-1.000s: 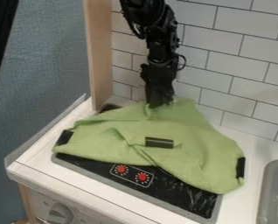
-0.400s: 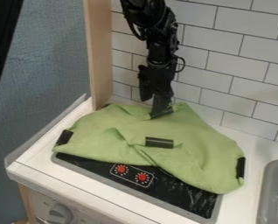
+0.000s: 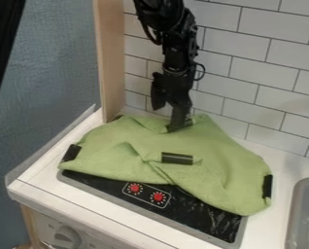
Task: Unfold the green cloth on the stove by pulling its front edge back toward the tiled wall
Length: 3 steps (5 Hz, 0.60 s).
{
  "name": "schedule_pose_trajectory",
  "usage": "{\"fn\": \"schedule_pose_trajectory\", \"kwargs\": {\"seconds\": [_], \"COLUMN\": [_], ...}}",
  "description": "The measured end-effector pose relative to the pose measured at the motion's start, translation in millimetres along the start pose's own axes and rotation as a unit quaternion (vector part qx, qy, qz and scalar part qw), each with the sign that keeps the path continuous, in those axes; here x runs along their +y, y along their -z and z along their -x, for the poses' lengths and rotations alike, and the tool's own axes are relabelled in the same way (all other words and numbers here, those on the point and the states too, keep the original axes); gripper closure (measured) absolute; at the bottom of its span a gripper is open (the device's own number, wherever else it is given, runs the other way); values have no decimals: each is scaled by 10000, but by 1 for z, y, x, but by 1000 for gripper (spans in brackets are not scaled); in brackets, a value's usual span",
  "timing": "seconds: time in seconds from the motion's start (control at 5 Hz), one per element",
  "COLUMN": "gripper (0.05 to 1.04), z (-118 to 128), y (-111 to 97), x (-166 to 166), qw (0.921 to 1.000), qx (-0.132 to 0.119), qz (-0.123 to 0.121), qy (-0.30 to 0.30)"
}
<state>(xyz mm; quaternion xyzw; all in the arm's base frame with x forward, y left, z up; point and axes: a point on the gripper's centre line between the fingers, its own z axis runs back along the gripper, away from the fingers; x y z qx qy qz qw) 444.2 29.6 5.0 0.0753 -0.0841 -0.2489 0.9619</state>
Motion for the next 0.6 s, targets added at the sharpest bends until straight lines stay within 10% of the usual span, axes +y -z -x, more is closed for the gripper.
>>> {"fn": "schedule_pose_trajectory", "kwargs": {"seconds": [0.6], "gripper": [84], "z": [16], "y": [-67], "x": [-8], "qw": [9999], "qx": [-52], "qz": [-139], "qy": [6]}}
